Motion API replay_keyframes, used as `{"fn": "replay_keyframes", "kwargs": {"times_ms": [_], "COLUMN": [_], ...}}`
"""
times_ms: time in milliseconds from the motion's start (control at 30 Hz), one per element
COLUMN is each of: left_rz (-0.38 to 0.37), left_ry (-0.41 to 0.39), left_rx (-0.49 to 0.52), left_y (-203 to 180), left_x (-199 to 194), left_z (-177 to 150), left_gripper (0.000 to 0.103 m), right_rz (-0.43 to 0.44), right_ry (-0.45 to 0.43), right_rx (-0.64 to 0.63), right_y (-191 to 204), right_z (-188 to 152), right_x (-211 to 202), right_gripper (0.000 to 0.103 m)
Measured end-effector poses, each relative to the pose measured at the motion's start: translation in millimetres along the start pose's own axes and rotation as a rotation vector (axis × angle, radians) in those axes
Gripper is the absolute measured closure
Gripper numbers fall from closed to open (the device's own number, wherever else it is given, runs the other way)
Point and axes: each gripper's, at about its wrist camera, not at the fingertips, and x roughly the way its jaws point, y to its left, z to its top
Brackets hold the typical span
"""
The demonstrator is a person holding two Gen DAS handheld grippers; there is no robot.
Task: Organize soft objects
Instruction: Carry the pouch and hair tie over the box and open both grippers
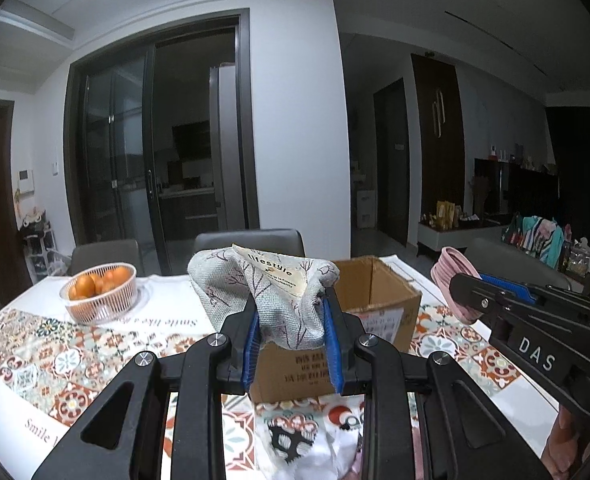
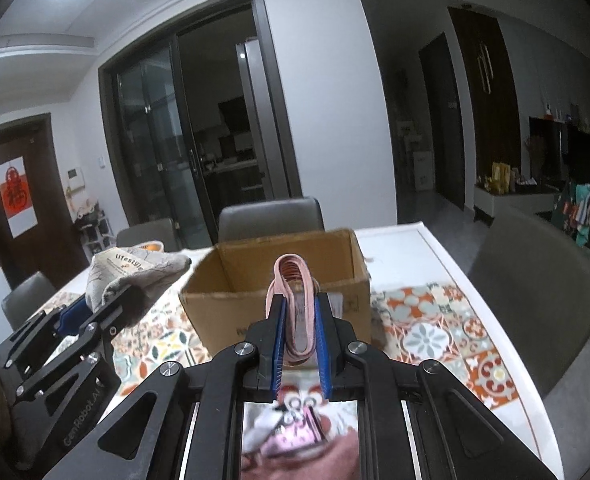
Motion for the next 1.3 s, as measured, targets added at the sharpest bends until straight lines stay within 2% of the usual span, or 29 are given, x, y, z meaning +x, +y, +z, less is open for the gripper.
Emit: {"fn": "replay_keyframes", "kwargs": {"times_ms": [300, 633, 1033, 1300], "left_rz": [0.002, 0.009, 0.002, -0.024], "left_ry": [-0.037, -0.061, -0.047, 0.011], "left_rx": [0.008, 0.035, 0.059, 0.06], "left_y": [7, 13, 13, 8], "left_x": [18, 47, 86, 118], "left_z": [16, 27, 23, 17], "left_gripper": [0.075, 0.075, 0.075, 0.075], "right_rz": [0.007, 0.001, -0.003, -0.008], "right_ry": [-0.058, -0.082, -0.058, -0.014], "right_rx": [-0.01, -0.034, -0.05, -0.047], "right_y": [6, 7, 6, 2], "right_z": [25, 39, 43, 42], "right_x": [15, 40, 78, 106], "right_gripper": [0.087, 0.088, 0.088, 0.087]}}
